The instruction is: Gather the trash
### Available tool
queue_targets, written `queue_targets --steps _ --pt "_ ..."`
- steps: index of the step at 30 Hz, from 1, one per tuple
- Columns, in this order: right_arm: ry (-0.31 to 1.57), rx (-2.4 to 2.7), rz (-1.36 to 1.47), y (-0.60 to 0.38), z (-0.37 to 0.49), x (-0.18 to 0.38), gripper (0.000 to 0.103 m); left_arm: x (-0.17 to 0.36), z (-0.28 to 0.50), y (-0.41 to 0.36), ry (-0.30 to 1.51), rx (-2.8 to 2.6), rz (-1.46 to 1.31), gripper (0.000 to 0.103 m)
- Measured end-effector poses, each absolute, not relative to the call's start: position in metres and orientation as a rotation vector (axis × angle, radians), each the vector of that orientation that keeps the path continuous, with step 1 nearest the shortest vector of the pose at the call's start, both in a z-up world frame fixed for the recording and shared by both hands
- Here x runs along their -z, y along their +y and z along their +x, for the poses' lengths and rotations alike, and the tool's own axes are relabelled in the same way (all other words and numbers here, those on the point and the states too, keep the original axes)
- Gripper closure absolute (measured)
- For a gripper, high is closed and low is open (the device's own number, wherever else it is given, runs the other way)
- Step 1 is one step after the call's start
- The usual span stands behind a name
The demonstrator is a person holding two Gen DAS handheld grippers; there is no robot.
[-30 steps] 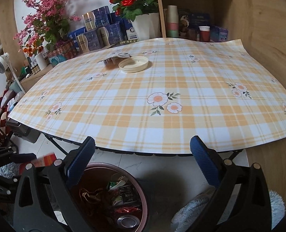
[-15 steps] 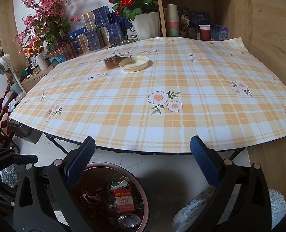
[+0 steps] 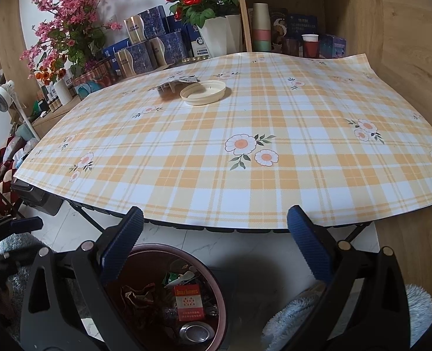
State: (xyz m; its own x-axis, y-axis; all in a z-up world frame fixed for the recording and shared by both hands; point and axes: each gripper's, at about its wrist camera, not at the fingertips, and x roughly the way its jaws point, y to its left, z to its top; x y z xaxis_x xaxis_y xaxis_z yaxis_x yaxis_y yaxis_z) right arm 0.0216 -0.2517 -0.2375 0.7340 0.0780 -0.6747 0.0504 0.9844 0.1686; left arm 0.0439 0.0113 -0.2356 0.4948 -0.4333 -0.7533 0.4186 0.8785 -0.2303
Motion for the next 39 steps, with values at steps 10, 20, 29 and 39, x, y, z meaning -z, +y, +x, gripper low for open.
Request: queue_targets --steps 10,20,29,39 --pt "0.753 -0.009 0.198 -0.255 0.024 0.240 0.006 0.221 0.049 0.050 0.829 0.403 -0.198 0.017" --pt "0.759 0.002 0.193 -0.256 0.031 0.236 0.006 0.206 0.061 0.057 0.778 0.392 -0.194 0.017" --pt "0.770 -0.057 0.154 -0.270 0.097 0.215 0.006 0.173 0.127 0.060 0.747 0.386 -0.200 0.017" --pt "0.902 -0.144 0.074 -0.247 0.248 0.232 0.006 0.180 0.223 0.052 0.811 0.411 -0.311 0.017"
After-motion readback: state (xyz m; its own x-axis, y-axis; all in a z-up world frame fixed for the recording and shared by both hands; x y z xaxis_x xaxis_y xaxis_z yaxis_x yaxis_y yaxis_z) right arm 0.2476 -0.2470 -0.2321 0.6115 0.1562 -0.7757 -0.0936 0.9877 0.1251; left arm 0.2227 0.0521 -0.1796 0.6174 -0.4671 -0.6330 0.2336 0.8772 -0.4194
